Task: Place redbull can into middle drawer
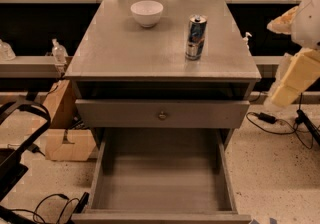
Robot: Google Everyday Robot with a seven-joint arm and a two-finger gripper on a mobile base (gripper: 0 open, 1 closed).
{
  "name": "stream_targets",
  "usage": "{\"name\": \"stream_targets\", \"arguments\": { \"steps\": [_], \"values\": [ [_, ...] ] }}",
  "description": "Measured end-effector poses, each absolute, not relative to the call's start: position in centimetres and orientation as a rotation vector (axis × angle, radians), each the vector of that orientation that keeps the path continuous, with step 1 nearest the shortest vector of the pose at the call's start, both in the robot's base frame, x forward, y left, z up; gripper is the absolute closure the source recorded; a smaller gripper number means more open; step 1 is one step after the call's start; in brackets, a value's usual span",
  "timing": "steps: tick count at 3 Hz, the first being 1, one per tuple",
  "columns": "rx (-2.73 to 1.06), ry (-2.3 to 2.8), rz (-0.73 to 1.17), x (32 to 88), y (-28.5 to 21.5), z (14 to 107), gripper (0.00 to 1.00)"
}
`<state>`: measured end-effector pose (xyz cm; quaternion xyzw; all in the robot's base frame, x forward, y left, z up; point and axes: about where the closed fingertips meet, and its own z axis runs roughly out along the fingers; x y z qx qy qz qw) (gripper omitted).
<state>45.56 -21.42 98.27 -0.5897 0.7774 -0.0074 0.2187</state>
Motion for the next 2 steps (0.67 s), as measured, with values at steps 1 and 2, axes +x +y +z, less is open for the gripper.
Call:
{"name": "stream_targets", "arguments": {
  "steps": [1,2],
  "values": [
    [-1.407,1.930,0.130,51.3,-23.8,97.1,0.00],
    [-1.236,1.704,0.200,55.6,-24.3,98.3,0.00]
  ]
}}
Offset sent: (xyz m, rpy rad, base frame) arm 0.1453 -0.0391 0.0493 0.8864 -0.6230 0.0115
